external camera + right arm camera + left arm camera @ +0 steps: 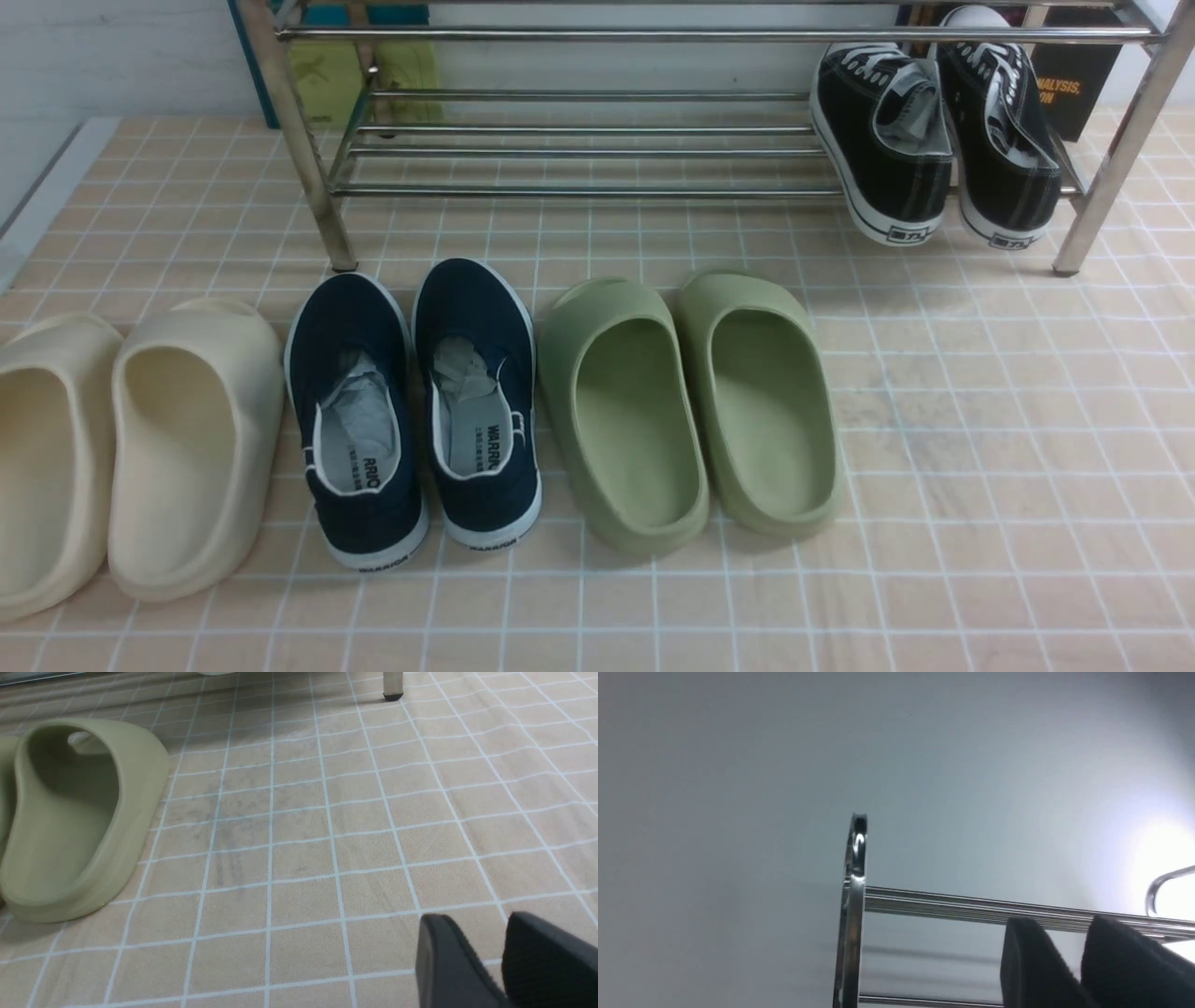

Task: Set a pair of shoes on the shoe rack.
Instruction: Use the left arm to grab the shoe closest to it

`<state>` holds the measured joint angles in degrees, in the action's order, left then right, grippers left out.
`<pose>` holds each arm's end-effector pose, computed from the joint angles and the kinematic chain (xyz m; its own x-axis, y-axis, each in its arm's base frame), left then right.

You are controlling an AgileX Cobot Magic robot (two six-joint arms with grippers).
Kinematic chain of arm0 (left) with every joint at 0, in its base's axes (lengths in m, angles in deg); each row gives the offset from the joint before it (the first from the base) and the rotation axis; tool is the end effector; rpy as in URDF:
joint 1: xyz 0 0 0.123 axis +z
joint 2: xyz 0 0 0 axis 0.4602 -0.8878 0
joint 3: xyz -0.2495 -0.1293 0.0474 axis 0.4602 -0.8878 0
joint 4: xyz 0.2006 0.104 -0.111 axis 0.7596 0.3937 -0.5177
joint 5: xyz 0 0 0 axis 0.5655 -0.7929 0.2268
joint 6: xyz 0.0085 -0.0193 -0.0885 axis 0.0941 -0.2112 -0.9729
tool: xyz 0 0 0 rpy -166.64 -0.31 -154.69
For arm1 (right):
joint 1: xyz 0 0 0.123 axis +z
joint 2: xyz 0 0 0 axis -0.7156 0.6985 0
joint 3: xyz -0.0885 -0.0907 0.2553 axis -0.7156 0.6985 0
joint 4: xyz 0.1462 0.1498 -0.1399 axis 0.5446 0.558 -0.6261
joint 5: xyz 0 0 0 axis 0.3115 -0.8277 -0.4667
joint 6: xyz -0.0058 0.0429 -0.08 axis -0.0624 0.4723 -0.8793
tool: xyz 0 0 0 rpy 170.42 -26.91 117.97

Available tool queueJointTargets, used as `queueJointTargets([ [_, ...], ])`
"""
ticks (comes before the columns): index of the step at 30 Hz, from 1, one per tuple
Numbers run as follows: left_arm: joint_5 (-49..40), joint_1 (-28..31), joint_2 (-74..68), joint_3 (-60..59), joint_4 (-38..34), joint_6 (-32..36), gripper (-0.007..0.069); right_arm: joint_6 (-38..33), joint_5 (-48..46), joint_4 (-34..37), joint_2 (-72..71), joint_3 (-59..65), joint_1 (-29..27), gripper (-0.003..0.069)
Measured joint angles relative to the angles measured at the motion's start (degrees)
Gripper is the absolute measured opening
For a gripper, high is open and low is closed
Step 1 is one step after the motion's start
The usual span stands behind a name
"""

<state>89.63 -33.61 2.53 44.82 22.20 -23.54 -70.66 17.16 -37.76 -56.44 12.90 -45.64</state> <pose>0.0154 -0.0070 0.3132 0.6778 -0.2087 -0.7050 0.2418 0.9688 -0.0542 0.0523 -0.0006 0.1749 -0.2817 0.2047 -0.9374 0.0643 0.9788 0.1944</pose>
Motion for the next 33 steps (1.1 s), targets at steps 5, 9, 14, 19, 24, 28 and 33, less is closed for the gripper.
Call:
queueJointTargets([
  [5, -23.4, 0.0, -4.7, 14.5, -2.6, 8.8, 0.0034, 0.0, 0.0, 0.0, 0.0, 0.0, 0.0, 0.0209],
  [9, -37.4, 0.0, -14.9, 20.1, -3.0, 13.7, 0.0002, 0.0, 0.0, 0.0, 0.0, 0.0, 0.0, 0.0209],
  [14, -45.8, 0.0, -29.9, 20.1, -3.6, 10.8, 0.0002, 0.0, 0.0, 0.0, 0.0, 0.0, 0.0, 0.0209],
  [19, -55.4, 0.0, -44.5, 22.8, -6.8, 4.0, 0.0002, 0.0, 0.0, 0.0, 0.0, 0.0, 0.0, 0.0209],
  [24, -63.8, 0.0, -59.1, 29.5, -9.5, 3.0, 0.0007, 0.0, 0.0, 0.0, 0.0, 0.0, 0.0, 0.0210],
  [28, -64.5, -0.6, -66.9, 33.4, -10.3, 2.6, 0.0069, 0.0, 0.0, 0.0, 0.0, 0.0, 0.0, 0.0217],
  [33, -60.6, -5.1, -74.2, 36.2, -10.2, 2.6, 0.0273, 0.0, 0.0, 0.0, 0.0, 0.0, 0.0, 0.0223],
])
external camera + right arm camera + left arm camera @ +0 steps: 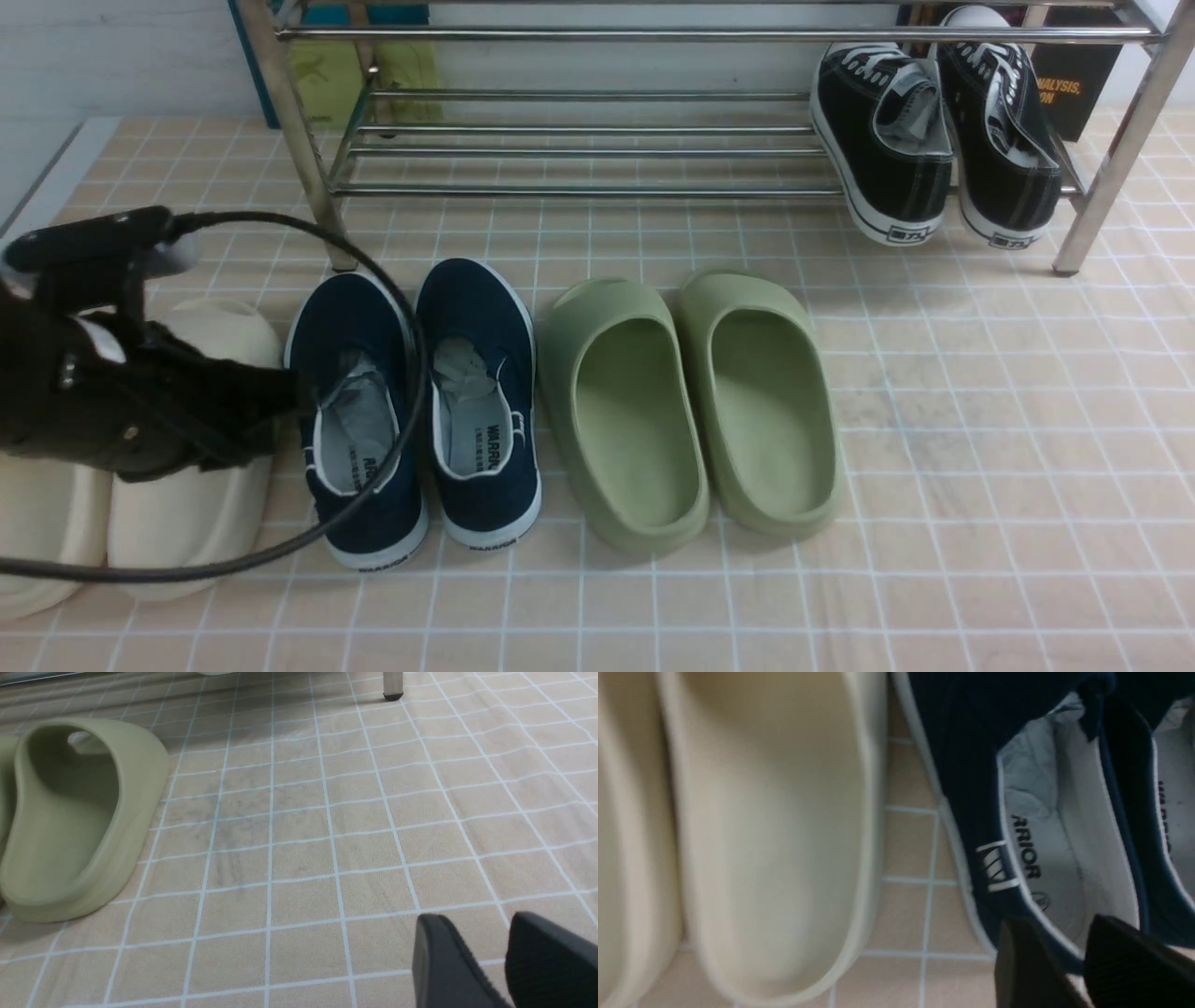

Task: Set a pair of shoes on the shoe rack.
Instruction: Use the left arm to grab the shoe closest to it, then use the left arm to put a shoe into the shoe rack

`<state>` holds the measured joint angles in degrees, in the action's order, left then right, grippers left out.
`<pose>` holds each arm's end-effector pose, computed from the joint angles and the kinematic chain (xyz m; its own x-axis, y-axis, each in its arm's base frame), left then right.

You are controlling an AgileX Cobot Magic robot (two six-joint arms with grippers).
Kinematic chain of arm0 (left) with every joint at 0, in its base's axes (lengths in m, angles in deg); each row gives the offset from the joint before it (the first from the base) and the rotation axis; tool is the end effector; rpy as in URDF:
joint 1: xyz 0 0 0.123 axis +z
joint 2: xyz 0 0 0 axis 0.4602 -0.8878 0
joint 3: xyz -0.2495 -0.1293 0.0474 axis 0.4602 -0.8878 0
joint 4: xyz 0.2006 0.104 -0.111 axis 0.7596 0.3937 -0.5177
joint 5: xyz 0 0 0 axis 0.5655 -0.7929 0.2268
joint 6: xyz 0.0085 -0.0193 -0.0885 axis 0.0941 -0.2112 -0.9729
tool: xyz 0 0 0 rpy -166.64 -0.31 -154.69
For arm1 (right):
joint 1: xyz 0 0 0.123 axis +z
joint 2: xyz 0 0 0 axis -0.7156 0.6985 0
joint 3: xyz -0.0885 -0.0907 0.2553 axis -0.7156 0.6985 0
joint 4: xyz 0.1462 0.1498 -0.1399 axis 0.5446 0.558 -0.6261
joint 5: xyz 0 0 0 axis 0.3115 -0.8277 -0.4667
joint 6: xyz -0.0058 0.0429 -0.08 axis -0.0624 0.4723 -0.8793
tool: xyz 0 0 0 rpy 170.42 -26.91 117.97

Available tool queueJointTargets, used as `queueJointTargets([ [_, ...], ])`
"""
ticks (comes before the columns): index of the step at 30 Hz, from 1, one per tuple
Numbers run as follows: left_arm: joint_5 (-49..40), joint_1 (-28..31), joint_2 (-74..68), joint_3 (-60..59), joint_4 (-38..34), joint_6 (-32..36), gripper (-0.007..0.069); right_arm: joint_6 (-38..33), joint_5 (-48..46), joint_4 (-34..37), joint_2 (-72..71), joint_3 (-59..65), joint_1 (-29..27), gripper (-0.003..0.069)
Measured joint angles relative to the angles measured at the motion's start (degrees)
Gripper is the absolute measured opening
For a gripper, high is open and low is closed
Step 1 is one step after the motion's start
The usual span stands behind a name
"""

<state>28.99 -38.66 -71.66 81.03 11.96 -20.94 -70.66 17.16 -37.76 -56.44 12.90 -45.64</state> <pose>0.2464 -0.0520 0.2590 -0.8147 -0.0843 -0.5738 0.0168 0.9855 -0.1688 0.0523 -0.0006 0.1749 -0.2817 0.2047 -0.9374 0.0643 0.9788 0.1944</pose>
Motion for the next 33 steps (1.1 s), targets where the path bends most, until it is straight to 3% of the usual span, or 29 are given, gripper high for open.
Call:
queueJointTargets([
  [5, 6.8, -2.6, -6.8, 0.3, 4.0, -0.6, 0.0458, 0.0, 0.0, 0.0, 0.0, 0.0, 0.0, 0.0230],
  [8, 9.1, -2.7, -11.2, 0.3, 6.0, -2.9, 0.0488, 0.0, 0.0, 0.0, 0.0, 0.0, 0.0, 0.0230],
  [13, 12.3, -2.7, -17.1, 0.3, 9.1, -8.5, 0.0377, 0.0, 0.0, 0.0, 0.0, 0.0, 0.0, 0.0237],
  [15, 13.7, -2.7, -18.7, 0.3, 9.8, -11.1, 0.0275, 0.0, 0.0, 0.0, 0.0, 0.0, 0.0, 0.0237],
  [17, 14.1, -2.7, -18.9, 0.3, 10.8, -14.0, 0.0099, 0.0, 0.0, 0.0, 0.0, 0.0, 0.0, 0.0237],
  [18, 14.0, -2.7, -18.7, 0.3, 11.2, -14.5, 0.0069, 0.0, 0.0, 0.0, 0.0, 0.0, 0.0, 0.0237],
  [27, 11.1, -2.7, -8.9, 0.6, 12.4, -15.5, 0.0043, 0.0, 0.0, 0.0, 0.0, 0.0, 0.0, 0.0237],
  [33, 3.8, -2.9, -6.0, 7.3, 14.4, -13.2, 0.0039, 0.0, 0.0, 0.0, 0.0, 0.0, 0.0, 0.0237],
])
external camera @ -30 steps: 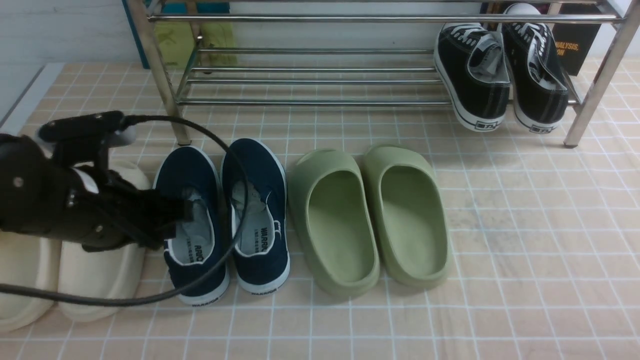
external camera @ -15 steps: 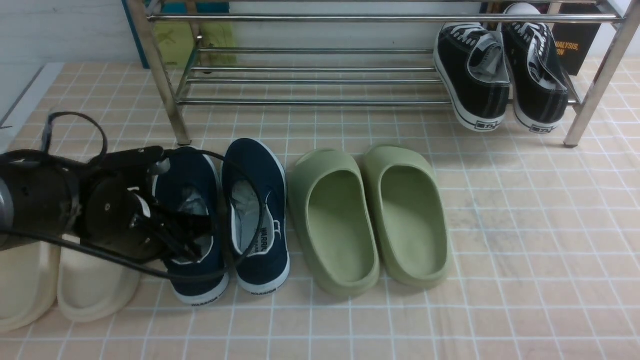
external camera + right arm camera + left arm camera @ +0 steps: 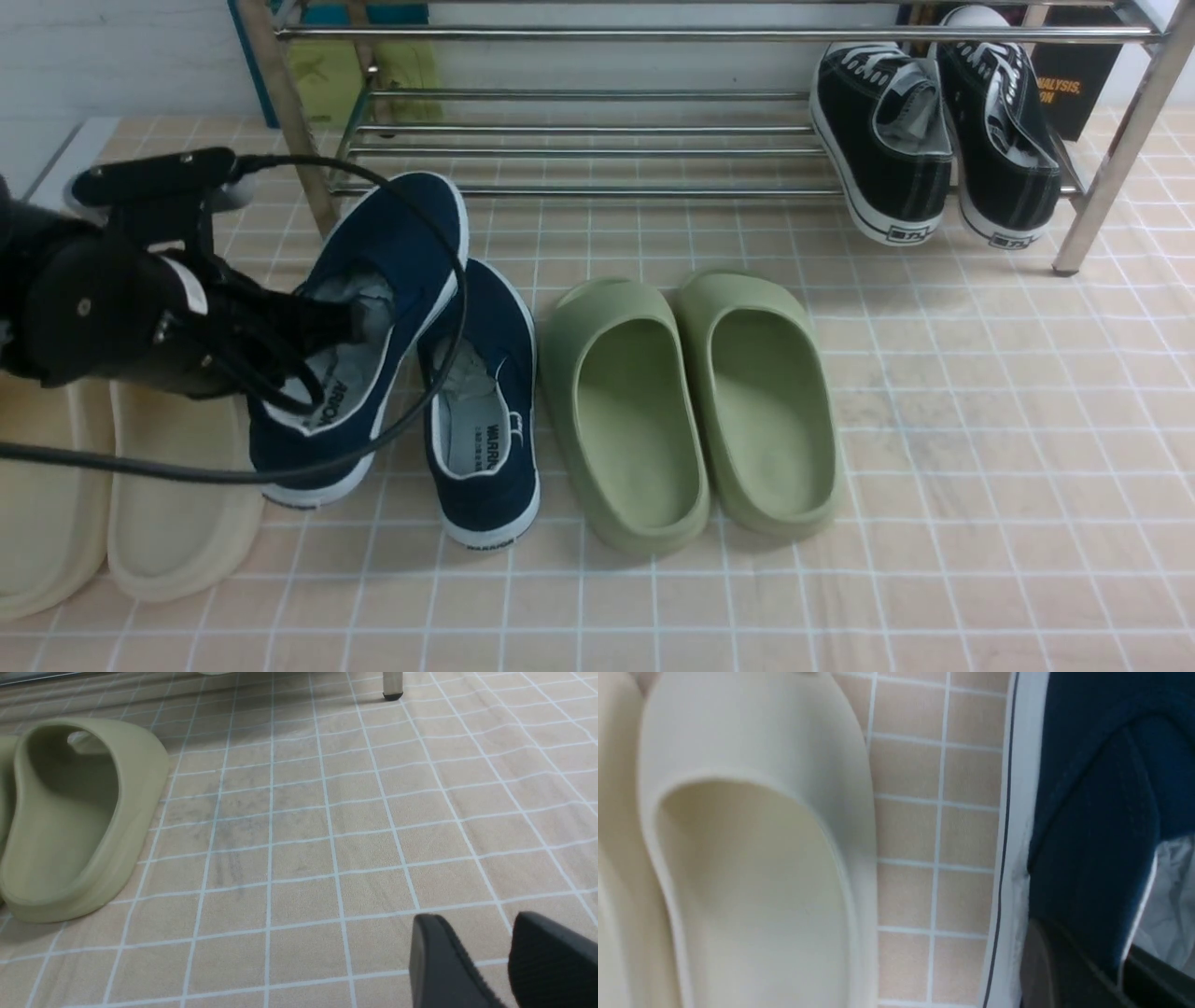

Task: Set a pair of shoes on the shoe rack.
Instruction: Use the left arm to put a shoe into the shoe rack

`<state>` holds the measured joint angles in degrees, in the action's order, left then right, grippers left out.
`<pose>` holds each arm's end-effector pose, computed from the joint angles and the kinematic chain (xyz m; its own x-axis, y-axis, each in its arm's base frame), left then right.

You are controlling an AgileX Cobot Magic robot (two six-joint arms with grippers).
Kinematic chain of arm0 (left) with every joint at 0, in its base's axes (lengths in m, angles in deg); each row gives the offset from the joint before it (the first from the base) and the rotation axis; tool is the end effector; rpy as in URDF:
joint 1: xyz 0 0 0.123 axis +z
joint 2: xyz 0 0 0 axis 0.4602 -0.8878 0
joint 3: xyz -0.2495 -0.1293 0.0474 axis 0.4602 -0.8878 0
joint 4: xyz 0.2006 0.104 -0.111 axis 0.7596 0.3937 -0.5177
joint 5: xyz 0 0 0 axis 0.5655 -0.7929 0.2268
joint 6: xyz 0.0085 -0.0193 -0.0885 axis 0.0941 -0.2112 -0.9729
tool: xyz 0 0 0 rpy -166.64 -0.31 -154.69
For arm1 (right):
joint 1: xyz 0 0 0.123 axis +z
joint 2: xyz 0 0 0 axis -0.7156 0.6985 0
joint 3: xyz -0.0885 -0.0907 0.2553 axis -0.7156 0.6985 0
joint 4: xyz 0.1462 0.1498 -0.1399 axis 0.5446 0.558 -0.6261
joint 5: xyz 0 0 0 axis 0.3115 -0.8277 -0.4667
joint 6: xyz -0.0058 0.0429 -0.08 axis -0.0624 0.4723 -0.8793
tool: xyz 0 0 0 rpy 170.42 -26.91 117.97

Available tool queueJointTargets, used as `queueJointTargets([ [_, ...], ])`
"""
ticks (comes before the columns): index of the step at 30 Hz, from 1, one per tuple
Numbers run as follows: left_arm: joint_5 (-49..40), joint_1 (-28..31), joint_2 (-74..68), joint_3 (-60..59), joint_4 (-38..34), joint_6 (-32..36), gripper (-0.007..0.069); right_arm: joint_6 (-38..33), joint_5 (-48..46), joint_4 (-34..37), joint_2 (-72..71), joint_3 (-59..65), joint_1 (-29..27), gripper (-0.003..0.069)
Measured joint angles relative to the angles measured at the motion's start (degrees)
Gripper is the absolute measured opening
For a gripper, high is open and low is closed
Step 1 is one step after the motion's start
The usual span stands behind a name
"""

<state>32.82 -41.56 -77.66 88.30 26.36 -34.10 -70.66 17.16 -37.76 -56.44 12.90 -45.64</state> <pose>0.2828 -0.0630 0.2731 -0.7421 -0.0699 -0.6666 0.0002 0.9945 -0.1045 0.0523 -0.0006 0.1749 -0.2817 0.2047 -0.9374 0.0643 0.9788 0.1944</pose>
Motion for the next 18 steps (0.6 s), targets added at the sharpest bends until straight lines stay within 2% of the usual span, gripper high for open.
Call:
queueJointTargets([
  [7, -2.2, 0.0, -6.8, 9.5, 2.6, 1.3, 0.0039, 0.0, 0.0, 0.0, 0.0, 0.0, 0.0, 0.0237],
  [18, -2.4, 0.0, -28.9, 34.9, 3.9, 1.4, 0.0039, 0.0, 0.0, 0.0, 0.0, 0.0, 0.0, 0.0237],
])
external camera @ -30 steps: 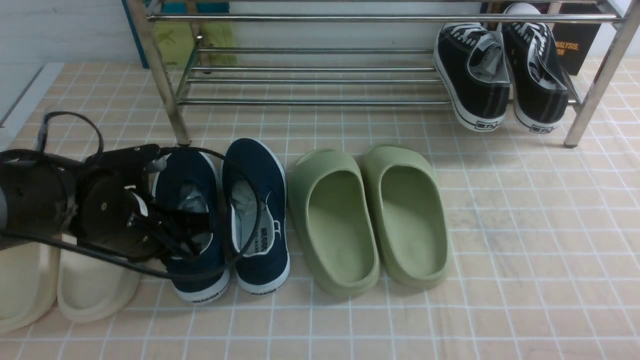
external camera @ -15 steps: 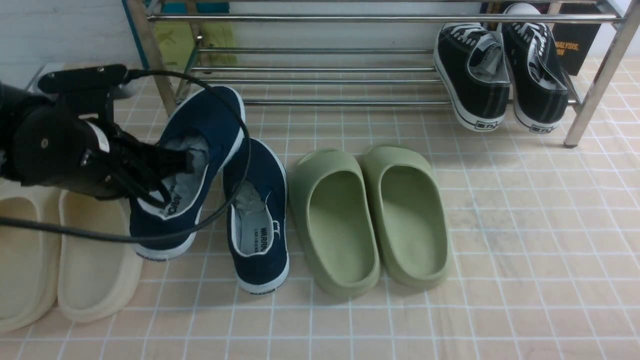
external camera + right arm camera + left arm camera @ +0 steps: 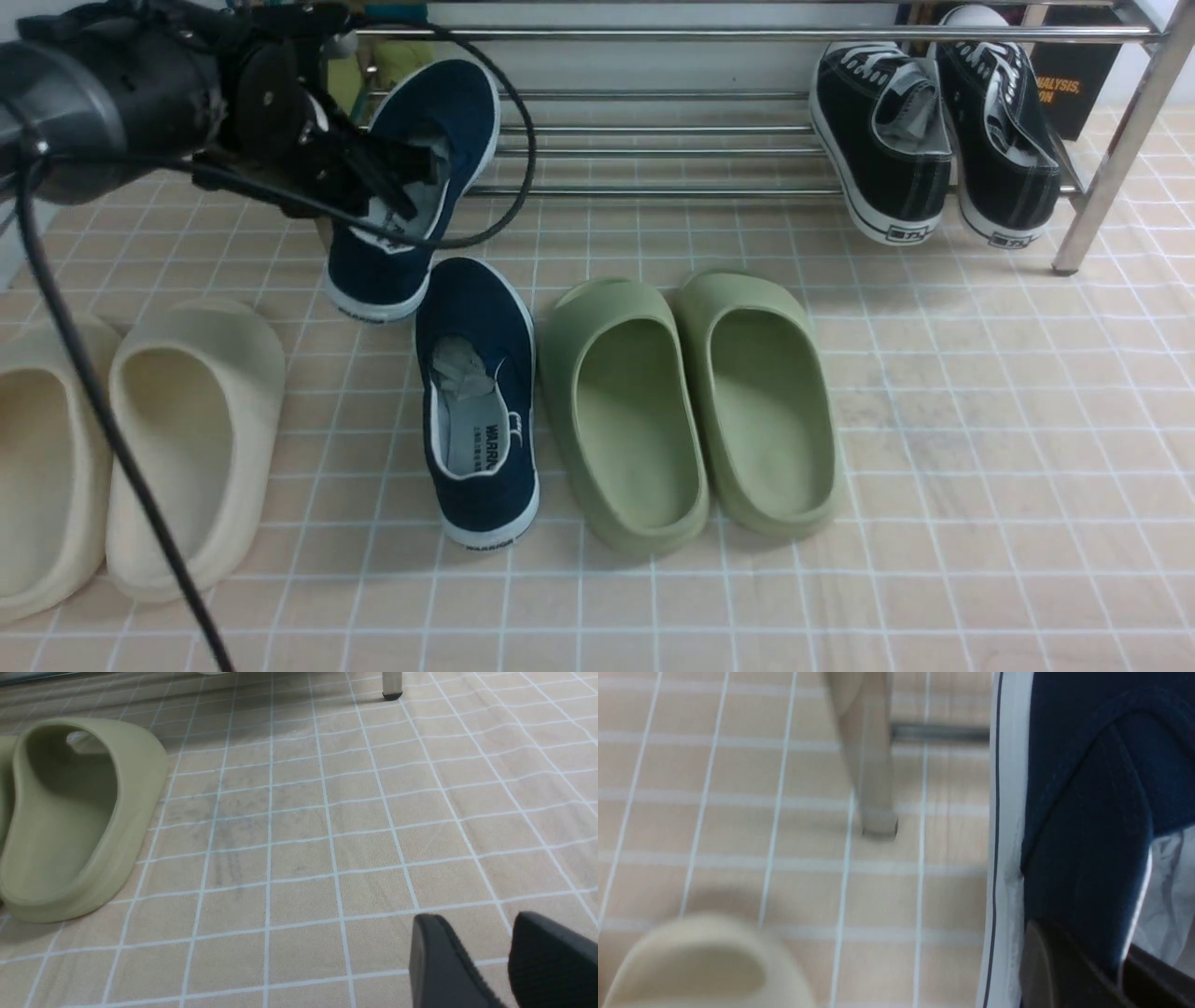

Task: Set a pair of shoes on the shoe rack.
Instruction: Use the left arm to put a shoe into the shoe rack

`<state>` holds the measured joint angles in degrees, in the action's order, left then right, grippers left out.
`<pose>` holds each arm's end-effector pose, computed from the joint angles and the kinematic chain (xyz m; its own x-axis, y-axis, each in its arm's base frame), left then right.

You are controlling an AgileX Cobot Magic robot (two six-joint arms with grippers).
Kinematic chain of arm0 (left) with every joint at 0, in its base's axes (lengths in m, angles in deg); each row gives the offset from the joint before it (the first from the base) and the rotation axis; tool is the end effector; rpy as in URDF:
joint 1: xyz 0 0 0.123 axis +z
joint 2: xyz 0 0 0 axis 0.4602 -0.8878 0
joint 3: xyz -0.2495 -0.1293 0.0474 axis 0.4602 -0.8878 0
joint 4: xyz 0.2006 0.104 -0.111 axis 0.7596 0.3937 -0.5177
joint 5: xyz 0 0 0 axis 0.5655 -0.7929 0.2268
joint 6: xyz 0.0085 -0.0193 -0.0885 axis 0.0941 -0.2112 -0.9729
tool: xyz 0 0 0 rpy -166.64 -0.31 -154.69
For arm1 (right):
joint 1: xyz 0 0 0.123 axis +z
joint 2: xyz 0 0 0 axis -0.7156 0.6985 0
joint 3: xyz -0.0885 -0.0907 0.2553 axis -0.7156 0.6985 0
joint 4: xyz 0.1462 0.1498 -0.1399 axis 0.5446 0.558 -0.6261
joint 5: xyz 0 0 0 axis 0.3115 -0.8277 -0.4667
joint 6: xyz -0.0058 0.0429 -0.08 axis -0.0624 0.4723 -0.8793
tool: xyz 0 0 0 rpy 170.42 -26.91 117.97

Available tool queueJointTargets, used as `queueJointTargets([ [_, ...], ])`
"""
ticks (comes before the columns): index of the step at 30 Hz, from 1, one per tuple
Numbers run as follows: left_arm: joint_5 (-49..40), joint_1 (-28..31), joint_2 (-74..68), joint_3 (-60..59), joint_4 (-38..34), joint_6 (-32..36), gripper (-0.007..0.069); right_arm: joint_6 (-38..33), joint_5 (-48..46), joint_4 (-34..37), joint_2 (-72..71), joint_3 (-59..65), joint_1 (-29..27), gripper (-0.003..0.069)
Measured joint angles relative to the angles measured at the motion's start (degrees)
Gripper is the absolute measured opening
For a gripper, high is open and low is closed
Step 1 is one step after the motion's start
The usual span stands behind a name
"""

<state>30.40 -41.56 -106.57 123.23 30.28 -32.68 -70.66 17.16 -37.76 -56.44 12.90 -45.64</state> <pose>0.4285 -0.0960 0.2747 -0.6873 -0.0018 -0.7263 0.0350 0.9988 -0.0355 0.0523 -0.0006 0.1749 -0.2817 0.2047 -0.9374 0.0643 0.9788 0.1944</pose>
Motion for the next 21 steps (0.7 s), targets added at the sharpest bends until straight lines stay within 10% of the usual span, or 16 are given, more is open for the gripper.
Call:
queueJointTargets([
  [21, 1.6, 0.1, -19.5, 24.8, 5.6, -11.6, 0.0128, 0.0, 0.0, 0.0, 0.0, 0.0, 0.0, 0.0237],
])
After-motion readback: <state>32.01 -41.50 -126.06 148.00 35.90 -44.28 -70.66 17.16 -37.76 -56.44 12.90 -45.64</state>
